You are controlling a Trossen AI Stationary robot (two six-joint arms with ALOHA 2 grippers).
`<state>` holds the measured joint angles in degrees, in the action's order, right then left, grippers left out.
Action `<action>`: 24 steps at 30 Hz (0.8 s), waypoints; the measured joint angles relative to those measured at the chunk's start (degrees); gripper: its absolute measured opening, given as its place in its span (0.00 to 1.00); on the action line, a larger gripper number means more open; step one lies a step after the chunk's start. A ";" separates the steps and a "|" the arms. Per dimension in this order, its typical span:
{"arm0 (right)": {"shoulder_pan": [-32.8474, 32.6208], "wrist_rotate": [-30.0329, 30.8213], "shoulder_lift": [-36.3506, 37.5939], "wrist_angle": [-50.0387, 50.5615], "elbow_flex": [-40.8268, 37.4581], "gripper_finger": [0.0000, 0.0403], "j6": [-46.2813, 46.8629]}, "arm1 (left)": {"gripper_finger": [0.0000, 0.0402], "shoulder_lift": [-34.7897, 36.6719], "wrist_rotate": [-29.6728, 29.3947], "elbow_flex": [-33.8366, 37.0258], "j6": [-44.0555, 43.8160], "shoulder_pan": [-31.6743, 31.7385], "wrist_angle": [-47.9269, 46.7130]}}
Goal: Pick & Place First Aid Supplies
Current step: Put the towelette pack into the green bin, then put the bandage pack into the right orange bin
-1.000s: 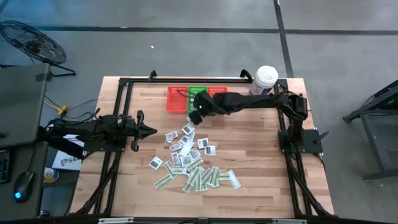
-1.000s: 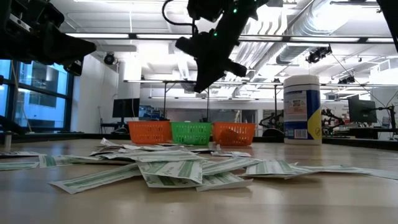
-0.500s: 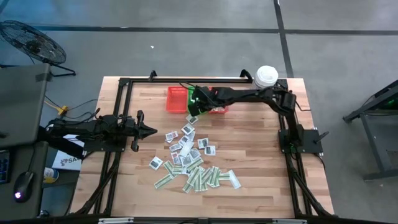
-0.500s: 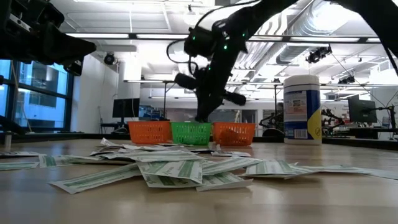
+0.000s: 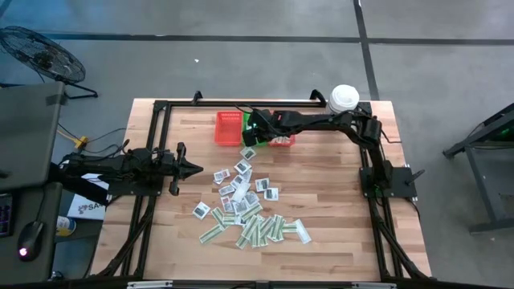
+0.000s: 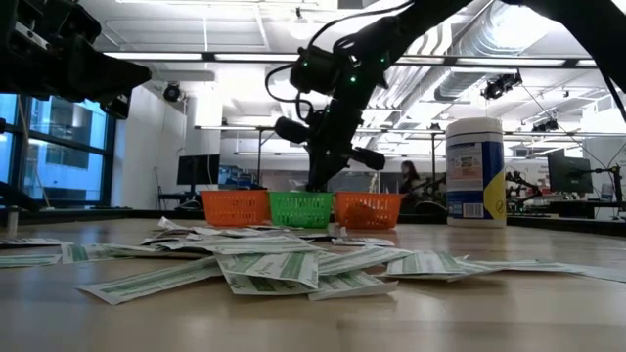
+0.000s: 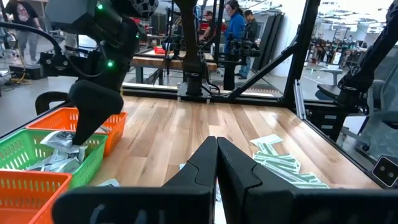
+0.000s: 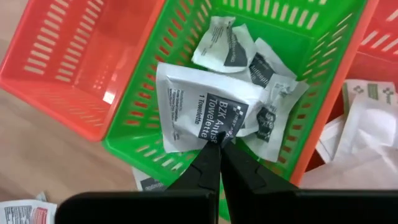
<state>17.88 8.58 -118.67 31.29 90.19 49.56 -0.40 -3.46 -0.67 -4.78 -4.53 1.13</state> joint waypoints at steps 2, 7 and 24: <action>0.19 -0.39 0.00 -0.31 0.00 0.00 0.03 | 0.00 -0.01 -0.01 0.00 0.00 -0.01 0.02; 0.54 -1.53 0.00 -1.69 0.02 0.00 1.47 | 0.00 -0.01 0.00 0.00 0.00 -0.01 0.02; 0.19 -0.42 0.86 -1.70 0.02 0.35 -0.82 | 0.00 0.01 0.00 0.00 0.00 0.00 0.02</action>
<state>18.06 8.16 -117.81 29.59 90.21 48.74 -0.39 -3.46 -0.67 -4.78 -4.53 1.15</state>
